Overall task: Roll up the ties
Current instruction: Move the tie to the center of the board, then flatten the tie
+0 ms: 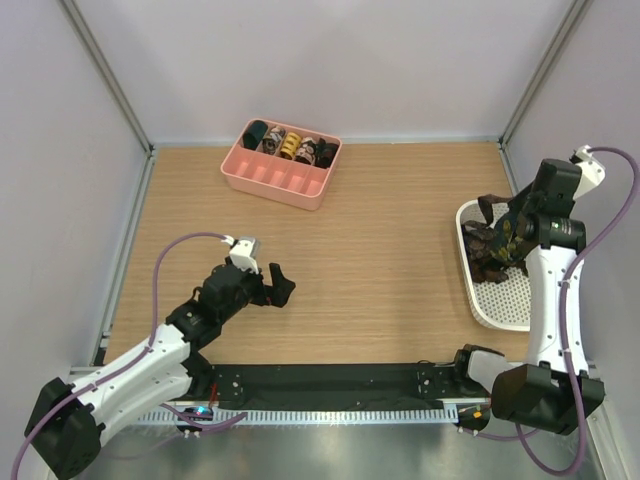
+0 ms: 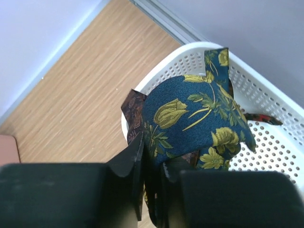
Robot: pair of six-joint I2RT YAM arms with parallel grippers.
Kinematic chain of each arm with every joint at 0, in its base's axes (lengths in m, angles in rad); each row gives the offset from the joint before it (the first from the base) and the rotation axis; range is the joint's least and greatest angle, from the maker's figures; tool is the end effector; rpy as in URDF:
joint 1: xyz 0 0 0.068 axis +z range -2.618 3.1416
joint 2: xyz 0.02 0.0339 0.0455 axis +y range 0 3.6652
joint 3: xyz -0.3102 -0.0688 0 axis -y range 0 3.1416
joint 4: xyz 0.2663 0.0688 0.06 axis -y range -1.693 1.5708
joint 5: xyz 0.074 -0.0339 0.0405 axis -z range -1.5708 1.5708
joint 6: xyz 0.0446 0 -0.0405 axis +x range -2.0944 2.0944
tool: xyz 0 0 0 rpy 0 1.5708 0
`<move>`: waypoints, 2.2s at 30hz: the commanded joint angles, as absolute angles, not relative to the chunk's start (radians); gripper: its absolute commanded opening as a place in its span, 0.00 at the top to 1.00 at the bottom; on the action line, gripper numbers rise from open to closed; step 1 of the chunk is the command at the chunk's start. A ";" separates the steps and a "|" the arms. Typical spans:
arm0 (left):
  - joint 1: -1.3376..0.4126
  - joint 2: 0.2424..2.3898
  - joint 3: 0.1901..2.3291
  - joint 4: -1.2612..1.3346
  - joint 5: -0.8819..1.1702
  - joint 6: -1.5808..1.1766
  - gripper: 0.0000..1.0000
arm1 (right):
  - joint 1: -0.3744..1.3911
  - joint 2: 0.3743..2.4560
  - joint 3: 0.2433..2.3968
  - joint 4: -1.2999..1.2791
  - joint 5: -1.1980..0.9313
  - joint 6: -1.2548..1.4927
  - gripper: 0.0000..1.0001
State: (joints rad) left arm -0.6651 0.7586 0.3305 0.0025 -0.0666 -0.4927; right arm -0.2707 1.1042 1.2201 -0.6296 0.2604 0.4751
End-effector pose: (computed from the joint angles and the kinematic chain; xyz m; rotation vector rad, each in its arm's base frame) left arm 0.1356 -0.1026 0.2220 0.1333 2.0560 -0.6690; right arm 0.2282 -0.0752 0.4234 0.8984 1.8635 -0.1458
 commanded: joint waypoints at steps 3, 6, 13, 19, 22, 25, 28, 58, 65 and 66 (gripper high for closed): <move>-0.663 0.762 0.362 0.029 -0.058 -0.491 0.00 | -0.275 1.057 1.102 -0.583 0.258 0.486 0.68; -0.663 0.759 0.361 0.029 -0.060 -0.491 0.00 | -0.275 1.014 1.040 -0.548 0.249 0.500 0.78; -0.663 0.765 0.365 0.029 -0.057 -0.489 0.00 | -0.273 0.960 1.051 -0.558 0.255 0.505 0.99; -0.663 0.764 0.365 0.029 -0.054 -0.491 0.00 | -0.275 0.966 1.172 -0.566 0.045 0.485 0.99; -0.663 0.762 0.364 0.029 -0.052 -0.489 0.00 | -0.273 0.980 1.250 -0.546 -0.166 0.488 0.98; -0.663 0.761 0.364 0.029 -0.052 -0.491 0.00 | -0.252 1.002 1.319 -0.517 -0.384 0.502 0.99; -0.663 0.761 0.362 0.029 -0.052 -0.489 0.00 | -0.111 0.973 1.338 -0.448 -0.454 0.479 0.99; -0.663 0.603 0.362 0.058 0.061 -0.566 0.00 | 0.520 1.062 1.437 -0.388 -0.451 0.481 0.99; -0.663 0.583 0.232 0.549 0.248 -0.592 0.00 | 0.598 1.063 1.462 -0.340 -0.370 0.544 0.99; -0.663 0.607 0.224 0.605 0.267 -0.591 0.00 | 0.615 1.078 1.483 -0.344 -0.356 0.548 0.99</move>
State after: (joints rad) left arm -0.6651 0.5892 0.2661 0.2893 0.1478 -0.5732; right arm 0.5808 1.0798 1.4178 -0.4305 -0.4175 0.5014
